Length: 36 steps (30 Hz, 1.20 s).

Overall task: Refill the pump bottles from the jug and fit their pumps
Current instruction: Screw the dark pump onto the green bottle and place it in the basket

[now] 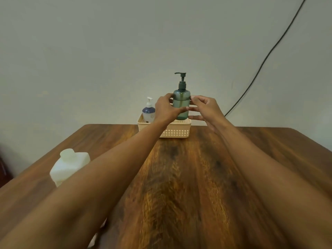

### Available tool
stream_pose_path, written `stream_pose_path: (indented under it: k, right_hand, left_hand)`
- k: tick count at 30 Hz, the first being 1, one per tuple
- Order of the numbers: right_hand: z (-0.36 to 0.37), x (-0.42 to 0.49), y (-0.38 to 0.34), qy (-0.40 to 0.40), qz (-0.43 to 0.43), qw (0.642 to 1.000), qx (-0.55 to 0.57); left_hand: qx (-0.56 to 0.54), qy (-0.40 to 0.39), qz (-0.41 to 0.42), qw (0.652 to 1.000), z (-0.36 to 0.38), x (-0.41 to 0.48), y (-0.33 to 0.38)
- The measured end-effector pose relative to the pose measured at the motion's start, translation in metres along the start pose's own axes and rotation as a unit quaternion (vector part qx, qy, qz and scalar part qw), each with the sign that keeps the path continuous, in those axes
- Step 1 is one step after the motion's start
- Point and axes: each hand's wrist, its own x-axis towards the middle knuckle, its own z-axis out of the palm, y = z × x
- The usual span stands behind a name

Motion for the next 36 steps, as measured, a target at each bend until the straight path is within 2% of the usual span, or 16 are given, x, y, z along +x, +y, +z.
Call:
stream_pose_path:
  k: [13, 19, 23, 29, 36]
  right_hand:
    - [0.017, 0.112, 0.07, 0.016, 0.041, 0.999, -0.014]
    - [0.022, 0.139, 0.102, 0.016, 0.062, 0.997, -0.044]
    - [0.022, 0.153, 0.115, 0.038, 0.044, 0.99, -0.131]
    - [0.019, 0.165, 0.12, 0.029, 0.012, 0.967, -0.253]
    - [0.027, 0.164, 0.12, 0.033, -0.008, 0.946, -0.322]
  left_hand:
    - [0.107, 0.004, -0.048, 0.993, 0.054, 0.09, -0.067]
    - [0.142, -0.047, -0.066, 0.987, 0.073, 0.113, -0.097]
    - [0.186, -0.088, -0.061, 0.977, 0.079, 0.126, -0.11]
    - [0.232, -0.123, -0.063, 0.963, 0.082, 0.14, -0.119]
    - [0.247, -0.153, -0.071, 0.954, 0.09, 0.144, -0.128]
